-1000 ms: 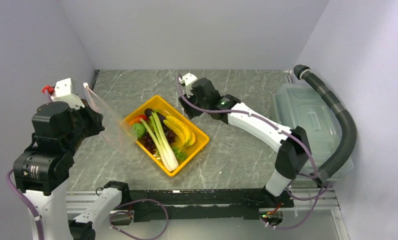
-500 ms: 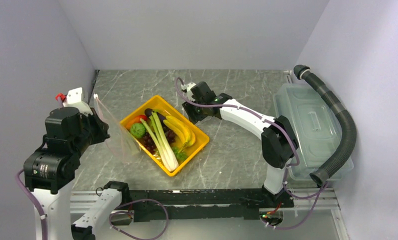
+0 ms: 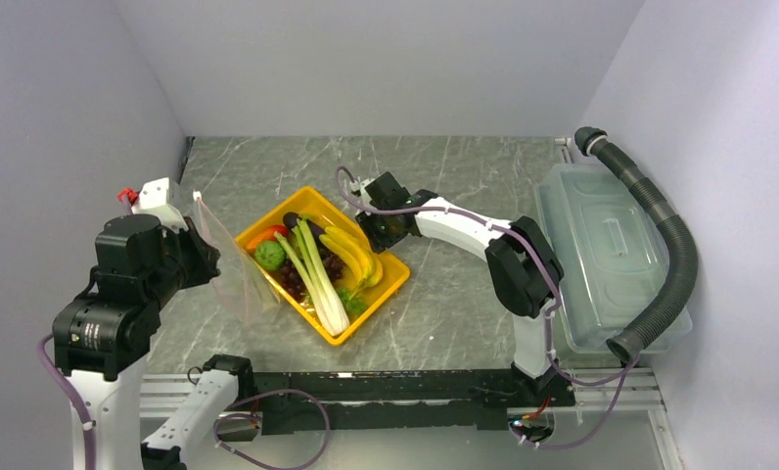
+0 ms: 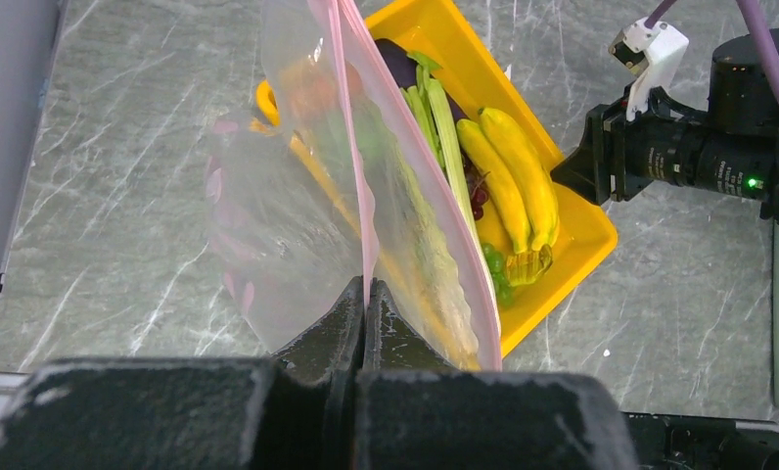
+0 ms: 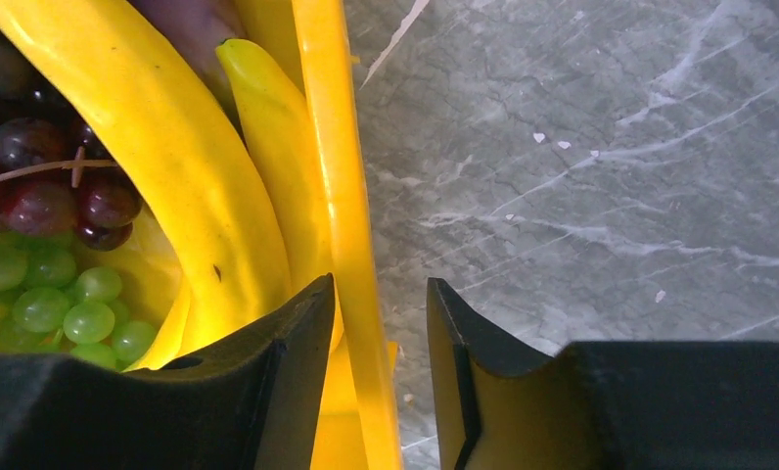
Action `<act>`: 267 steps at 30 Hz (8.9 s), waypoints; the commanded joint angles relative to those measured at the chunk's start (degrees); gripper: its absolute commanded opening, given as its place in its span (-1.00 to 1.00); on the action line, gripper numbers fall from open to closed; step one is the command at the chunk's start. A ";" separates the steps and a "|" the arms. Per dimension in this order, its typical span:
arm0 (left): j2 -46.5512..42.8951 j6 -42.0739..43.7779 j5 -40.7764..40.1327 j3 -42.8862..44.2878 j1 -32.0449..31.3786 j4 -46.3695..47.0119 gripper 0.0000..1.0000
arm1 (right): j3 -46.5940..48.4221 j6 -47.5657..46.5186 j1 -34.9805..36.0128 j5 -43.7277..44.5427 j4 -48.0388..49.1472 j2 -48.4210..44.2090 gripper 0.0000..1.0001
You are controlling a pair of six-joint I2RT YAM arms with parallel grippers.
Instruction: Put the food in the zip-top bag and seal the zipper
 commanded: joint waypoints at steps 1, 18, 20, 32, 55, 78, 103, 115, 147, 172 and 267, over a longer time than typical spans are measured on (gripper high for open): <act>-0.79 -0.83 1.72 -1.09 0.21 2.38 -1.00 | 2.80 1.61 -0.16 0.09 1.74 0.58 -0.19; -1.04 -1.34 4.23 -4.65 0.23 5.81 -1.00 | -4.36 3.01 -2.26 3.33 4.34 -4.76 -1.00; -0.90 -1.42 4.88 -5.26 0.20 6.32 -1.00 | -6.46 3.25 -3.11 3.33 4.58 -6.68 -1.00; 0.30 -1.93 9.92 -9.12 0.23 10.65 -1.00 | -21.43 6.84 -9.06 9.17 6.05 -19.54 -1.00; 5.23 -8.68 33.25 -16.59 0.24 27.86 -1.00 | -33.71 10.72 -15.57 13.00 6.63 -35.62 -0.59; 6.24 -21.37 43.49 -21.88 0.28 35.51 -0.84 | -12.81 11.27 -0.45 14.37 -2.69 -38.19 0.23; 3.99 -22.96 45.42 -24.41 0.28 36.83 -0.92 | 1.57 15.48 12.27 14.33 0.34 -12.10 0.24; 2.02 -9.64 26.40 -9.55 0.28 18.42 -0.95 | 2.88 18.19 12.27 15.68 1.02 -4.18 0.18; 2.61 -2.24 17.09 -6.15 0.24 11.82 -1.00 | -9.02 24.25 8.53 19.14 6.41 -6.84 -1.00; 3.17 -3.29 21.35 -10.80 0.22 16.64 -1.00 | -20.52 42.77 3.52 33.94 0.08 -17.53 -1.00; 47.85 -2.72 -12.49 13.27 -34.95 8.40 -1.00 | -19.77 28.75 1.33 3.77 11.32 -47.15 0.51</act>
